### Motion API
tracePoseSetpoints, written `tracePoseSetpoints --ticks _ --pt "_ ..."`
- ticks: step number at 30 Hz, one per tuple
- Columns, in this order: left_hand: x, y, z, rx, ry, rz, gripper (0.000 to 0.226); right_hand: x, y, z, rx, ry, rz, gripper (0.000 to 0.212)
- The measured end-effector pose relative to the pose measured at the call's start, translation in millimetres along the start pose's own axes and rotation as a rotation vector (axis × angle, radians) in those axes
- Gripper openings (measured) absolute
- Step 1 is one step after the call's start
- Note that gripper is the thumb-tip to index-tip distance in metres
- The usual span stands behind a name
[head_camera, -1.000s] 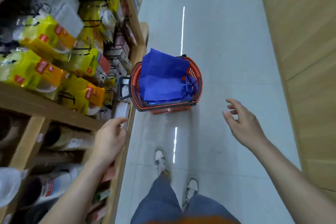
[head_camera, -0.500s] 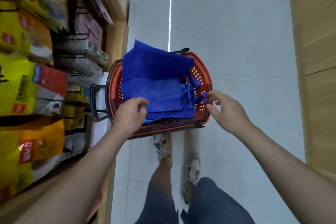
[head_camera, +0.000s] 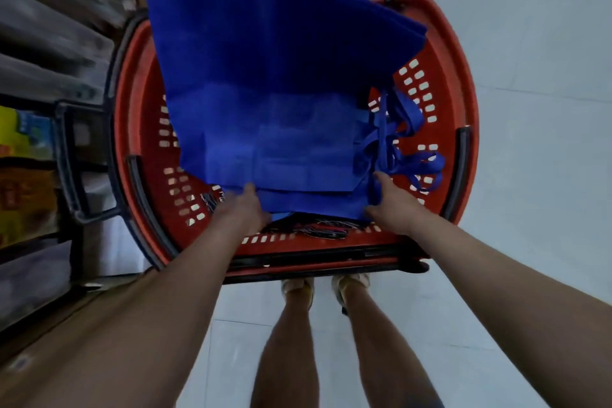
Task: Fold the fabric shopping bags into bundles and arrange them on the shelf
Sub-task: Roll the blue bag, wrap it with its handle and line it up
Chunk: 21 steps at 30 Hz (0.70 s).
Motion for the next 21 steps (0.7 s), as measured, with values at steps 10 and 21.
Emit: tracePoseSetpoints --ticks 10,21 --pt "12 16 -15 -0.183 -0.091 -0.884 0.062 7 26 -1 -0.307 0.087 1.202 0.044" --pt "-16 121 -216 -0.631 -0.632 -0.393 0.018 102 66 -125 -0.343 0.539 0.034 0.054"
Point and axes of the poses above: each hand's wrist, its own z-axis towards the middle knuckle, its own y-axis out of the back of the hand, x = y × z, the point moved 6 cm from there along z, towards the middle knuckle, and after that the axes turned 7 degrees about x, right-handed, at the moved point
